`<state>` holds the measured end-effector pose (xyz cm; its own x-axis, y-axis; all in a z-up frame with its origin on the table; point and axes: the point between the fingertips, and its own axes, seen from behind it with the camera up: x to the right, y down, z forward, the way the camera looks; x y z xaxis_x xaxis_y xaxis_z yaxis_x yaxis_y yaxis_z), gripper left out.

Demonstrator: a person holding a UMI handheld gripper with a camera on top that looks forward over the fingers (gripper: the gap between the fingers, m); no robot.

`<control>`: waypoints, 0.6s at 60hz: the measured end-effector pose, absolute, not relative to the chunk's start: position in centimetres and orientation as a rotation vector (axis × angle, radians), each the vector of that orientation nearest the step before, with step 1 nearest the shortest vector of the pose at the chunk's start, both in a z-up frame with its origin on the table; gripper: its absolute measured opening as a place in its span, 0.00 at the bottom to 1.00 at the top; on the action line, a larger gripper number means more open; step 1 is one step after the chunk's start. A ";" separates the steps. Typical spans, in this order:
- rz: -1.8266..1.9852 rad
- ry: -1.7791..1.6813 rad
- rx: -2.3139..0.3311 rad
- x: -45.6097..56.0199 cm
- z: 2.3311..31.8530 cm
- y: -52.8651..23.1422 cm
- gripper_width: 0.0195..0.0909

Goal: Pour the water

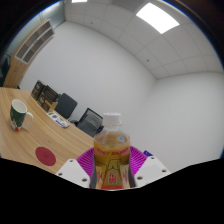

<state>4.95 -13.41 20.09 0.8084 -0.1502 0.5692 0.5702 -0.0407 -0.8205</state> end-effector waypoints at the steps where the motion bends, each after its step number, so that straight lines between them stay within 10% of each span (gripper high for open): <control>1: -0.633 -0.391 -1.494 3.7 20.6 -13.2 0.35; 36: -1.635 -1.588 -0.733 -21.7 18.9 -7.0 0.35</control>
